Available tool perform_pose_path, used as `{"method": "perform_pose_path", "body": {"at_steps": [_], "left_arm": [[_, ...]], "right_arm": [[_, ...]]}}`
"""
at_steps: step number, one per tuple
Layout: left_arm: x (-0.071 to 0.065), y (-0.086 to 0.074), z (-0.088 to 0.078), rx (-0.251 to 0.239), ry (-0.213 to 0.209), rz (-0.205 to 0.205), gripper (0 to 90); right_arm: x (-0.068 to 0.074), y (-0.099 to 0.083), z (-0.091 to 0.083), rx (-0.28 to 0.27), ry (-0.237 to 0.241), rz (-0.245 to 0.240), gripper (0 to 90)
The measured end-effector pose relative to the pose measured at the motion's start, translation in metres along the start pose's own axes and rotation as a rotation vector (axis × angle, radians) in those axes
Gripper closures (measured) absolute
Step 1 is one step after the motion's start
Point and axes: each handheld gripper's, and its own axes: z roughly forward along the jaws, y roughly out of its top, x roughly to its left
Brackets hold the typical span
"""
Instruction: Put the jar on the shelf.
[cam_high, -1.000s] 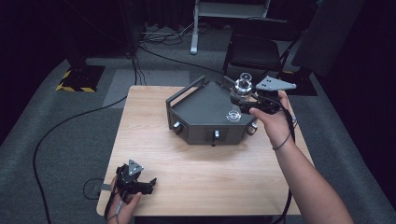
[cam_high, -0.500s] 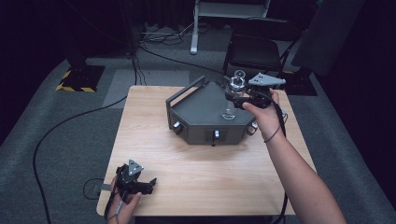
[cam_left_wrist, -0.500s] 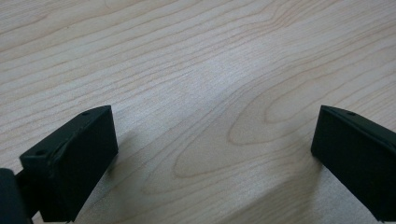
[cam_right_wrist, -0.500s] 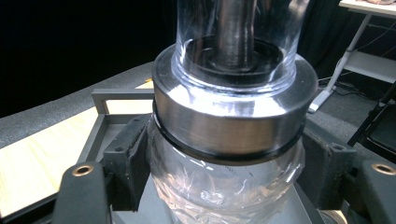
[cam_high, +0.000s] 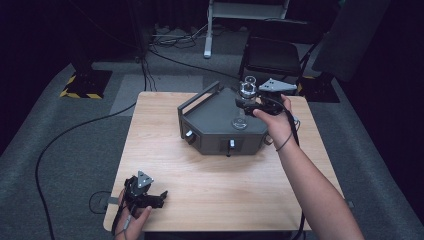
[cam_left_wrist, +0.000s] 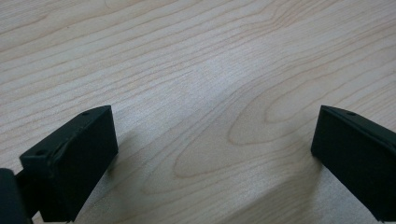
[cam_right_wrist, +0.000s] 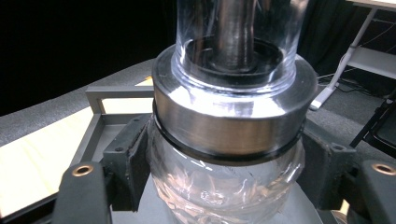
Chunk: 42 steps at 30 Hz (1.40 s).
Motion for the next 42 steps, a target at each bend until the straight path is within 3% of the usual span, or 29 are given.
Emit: {"method": "perform_pose_path", "body": {"at_steps": [14,21,25,28,33,42], "left_arm": [[0.0,0.0,0.0,0.0,0.0,-0.001,0.4],[0.0,0.0,0.0,0.0,-0.001,-0.001,0.4],[0.0,0.0,0.0,0.0,0.0,0.0,0.4],[0.0,0.0,0.0,0.0,0.0,0.0,0.4],[0.0,0.0,0.0,0.001,0.0,0.001,0.4],[0.0,0.0,0.0,0.0,0.0,-0.001,0.4]], "right_arm": [[-0.001,-0.003,0.004,0.005,-0.013,0.013,28.8],[-0.008,-0.007,0.005,-0.016,-0.006,0.052,28.2],[-0.006,-0.007,0.006,-0.017,-0.005,0.041,27.8],[-0.006,-0.007,0.005,-0.025,-0.014,0.042,21.2],[-0.006,-0.005,-0.006,-0.052,-0.029,0.046,12.5],[-0.006,-0.008,-0.029,-0.054,-0.042,0.025,12.0]]}}
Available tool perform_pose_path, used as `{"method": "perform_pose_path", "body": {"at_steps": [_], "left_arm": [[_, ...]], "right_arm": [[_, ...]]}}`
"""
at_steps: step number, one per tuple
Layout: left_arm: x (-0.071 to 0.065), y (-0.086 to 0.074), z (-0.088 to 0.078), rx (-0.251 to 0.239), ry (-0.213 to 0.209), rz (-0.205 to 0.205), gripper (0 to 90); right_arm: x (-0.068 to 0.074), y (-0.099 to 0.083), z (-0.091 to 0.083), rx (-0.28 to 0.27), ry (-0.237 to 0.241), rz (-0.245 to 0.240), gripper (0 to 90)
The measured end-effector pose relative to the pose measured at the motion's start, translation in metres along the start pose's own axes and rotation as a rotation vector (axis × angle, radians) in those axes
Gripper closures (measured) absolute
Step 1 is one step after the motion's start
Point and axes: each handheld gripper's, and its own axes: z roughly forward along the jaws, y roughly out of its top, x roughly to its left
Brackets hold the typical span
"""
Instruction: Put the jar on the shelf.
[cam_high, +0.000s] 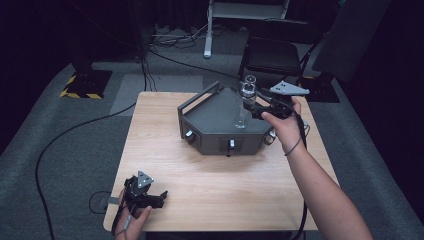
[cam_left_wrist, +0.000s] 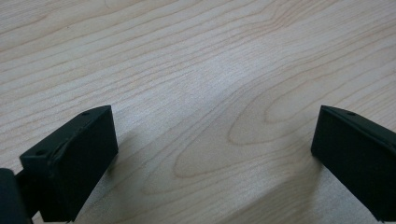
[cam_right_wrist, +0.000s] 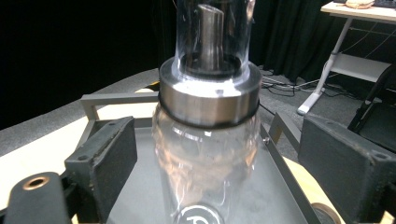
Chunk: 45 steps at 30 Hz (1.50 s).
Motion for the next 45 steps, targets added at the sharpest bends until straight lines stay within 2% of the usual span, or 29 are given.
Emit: {"method": "perform_pose_path", "body": {"at_steps": [4,6,18,29,45], "left_arm": [[0.0,0.0,0.0,0.0,0.0,0.0,0.4],[0.0,0.0,0.0,0.0,0.0,0.0,0.4],[0.0,0.0,0.0,-0.001,0.0,0.001,0.4],[0.0,0.0,0.0,-0.001,0.0,0.0,0.4],[0.0,0.0,0.0,-0.001,0.0,0.0,0.4]], "right_arm": [[0.0,-0.004,-0.01,0.011,0.003,-0.003,11.7],[0.0,-0.005,-0.016,0.017,-0.002,-0.021,11.5],[-0.003,-0.022,-0.045,0.041,-0.009,-0.031,11.5],[-0.009,-0.034,-0.071,0.037,-0.015,-0.027,11.5],[-0.019,-0.053,-0.099,0.041,-0.03,-0.021,11.5]]}}
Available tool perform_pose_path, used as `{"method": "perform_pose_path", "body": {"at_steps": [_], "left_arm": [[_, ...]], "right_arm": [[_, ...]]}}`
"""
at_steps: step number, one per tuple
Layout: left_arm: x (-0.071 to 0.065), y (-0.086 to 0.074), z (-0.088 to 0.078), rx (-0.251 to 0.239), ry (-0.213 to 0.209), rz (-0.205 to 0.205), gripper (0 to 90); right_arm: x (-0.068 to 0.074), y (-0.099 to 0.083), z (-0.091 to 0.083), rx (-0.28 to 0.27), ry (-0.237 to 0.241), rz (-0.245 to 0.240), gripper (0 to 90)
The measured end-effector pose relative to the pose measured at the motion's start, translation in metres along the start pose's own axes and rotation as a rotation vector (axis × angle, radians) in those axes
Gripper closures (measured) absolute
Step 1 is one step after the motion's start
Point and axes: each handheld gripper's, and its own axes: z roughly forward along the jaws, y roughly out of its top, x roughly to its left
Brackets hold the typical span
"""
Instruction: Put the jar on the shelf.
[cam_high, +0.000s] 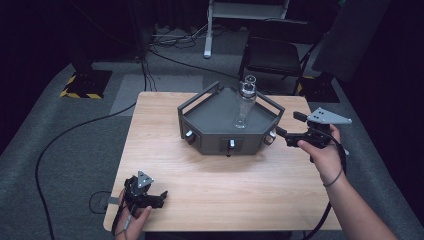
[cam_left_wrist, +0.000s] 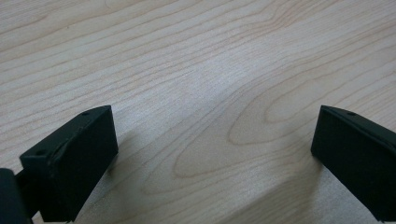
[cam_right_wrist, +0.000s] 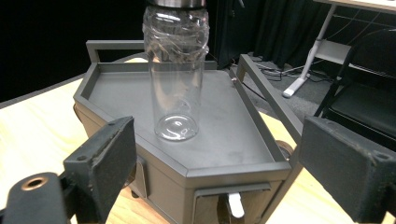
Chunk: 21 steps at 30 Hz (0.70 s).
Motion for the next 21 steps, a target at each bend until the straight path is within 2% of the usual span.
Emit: {"method": "perform_pose_path", "body": {"at_steps": [21], "left_arm": [[0.0,0.0,0.0,0.0,0.0,0.0,0.4]], "right_arm": [[-0.008,-0.031,-0.021,0.023,-0.002,0.023,11.5]]}}
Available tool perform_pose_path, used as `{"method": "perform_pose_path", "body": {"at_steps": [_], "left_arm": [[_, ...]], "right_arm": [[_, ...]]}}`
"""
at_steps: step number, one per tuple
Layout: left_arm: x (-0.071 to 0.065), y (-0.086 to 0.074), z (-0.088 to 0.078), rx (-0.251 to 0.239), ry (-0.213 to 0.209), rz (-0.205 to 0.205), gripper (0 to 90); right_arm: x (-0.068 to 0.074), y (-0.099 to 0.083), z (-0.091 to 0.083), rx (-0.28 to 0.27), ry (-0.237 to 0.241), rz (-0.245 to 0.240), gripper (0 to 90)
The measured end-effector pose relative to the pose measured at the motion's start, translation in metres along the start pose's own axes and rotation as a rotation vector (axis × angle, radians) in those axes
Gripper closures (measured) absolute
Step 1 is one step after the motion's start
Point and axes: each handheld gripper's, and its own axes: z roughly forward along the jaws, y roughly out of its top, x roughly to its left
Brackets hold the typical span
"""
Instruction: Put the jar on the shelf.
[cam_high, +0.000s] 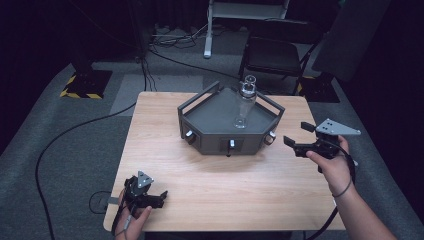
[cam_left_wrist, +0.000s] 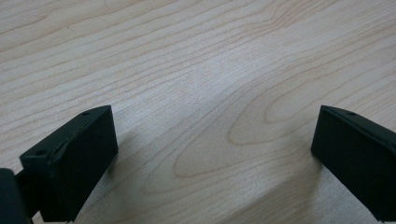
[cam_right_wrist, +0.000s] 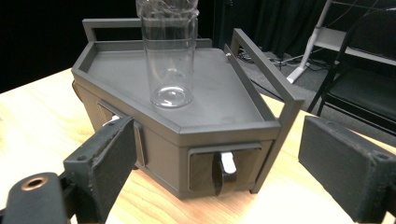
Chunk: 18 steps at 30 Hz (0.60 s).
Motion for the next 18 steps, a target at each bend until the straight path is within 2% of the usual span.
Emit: {"method": "perform_pose_path", "body": {"at_steps": [18], "left_arm": [[0.0,0.0,0.0,0.0,0.0,0.0,0.4]], "right_arm": [[-0.013,-0.023,-0.012,0.027,-0.023,0.03,11.5]]}}
